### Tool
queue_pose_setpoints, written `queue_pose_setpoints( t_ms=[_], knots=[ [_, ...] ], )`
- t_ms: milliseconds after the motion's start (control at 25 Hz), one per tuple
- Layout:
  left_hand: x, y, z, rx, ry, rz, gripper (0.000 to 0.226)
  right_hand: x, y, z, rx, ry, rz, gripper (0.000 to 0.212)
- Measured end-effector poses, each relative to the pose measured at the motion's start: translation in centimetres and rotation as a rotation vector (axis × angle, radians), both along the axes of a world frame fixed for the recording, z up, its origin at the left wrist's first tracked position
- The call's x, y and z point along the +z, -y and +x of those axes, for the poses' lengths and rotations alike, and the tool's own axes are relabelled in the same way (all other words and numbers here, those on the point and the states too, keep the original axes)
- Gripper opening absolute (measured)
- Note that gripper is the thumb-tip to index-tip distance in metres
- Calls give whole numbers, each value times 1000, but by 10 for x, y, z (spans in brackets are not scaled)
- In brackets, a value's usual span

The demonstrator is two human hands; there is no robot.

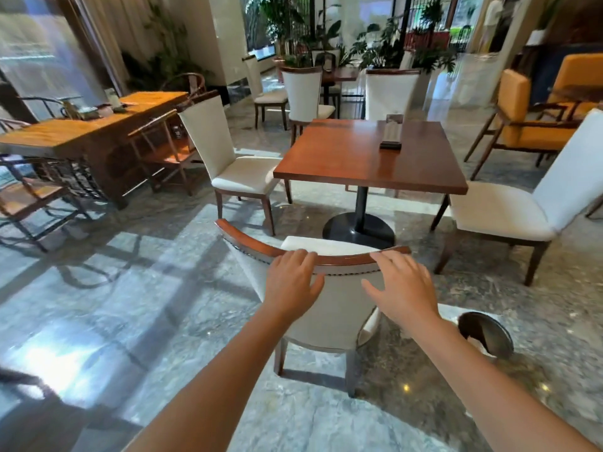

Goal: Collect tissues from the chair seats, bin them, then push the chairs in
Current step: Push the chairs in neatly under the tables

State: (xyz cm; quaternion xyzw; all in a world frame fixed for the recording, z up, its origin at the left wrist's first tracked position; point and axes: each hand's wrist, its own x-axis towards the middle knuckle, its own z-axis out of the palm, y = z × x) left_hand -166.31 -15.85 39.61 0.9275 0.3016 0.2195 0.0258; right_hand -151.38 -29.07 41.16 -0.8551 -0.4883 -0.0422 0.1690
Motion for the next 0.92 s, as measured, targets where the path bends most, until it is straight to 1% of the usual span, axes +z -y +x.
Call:
queue_pose_setpoints(
  t_ms=[160,280,400,480,600,720,800,920],
  knots=[
    [-2,-63,-47,-98,-16,84,47,-8,-47,-52,-50,12,-48,59],
    [-9,-98,-67,-168,-110,178,56,-16,-74,-70,-76,54,-147,66],
    [-19,-128,-70,-200,-248,145,62,-23,-93,-72,-57,128,-267,68],
    [-31,-141,-66,-196,-281,103,63,-31,-99,-70,-63,125,-339,67],
    [-44,-147,-61,-196,-273,21,61,-43,-101,-64,-73,133,-359,62],
    [-49,-157,-50,-206,-231,65,55,-45,-105,-55,-55,185,-300,55],
    [-49,-166,-37,-218,-223,75,47,-43,-114,-42,-52,163,-289,50],
    [-53,-174,-28,-238,-203,41,37,-44,-123,-28,-28,127,-288,41]
  ],
)
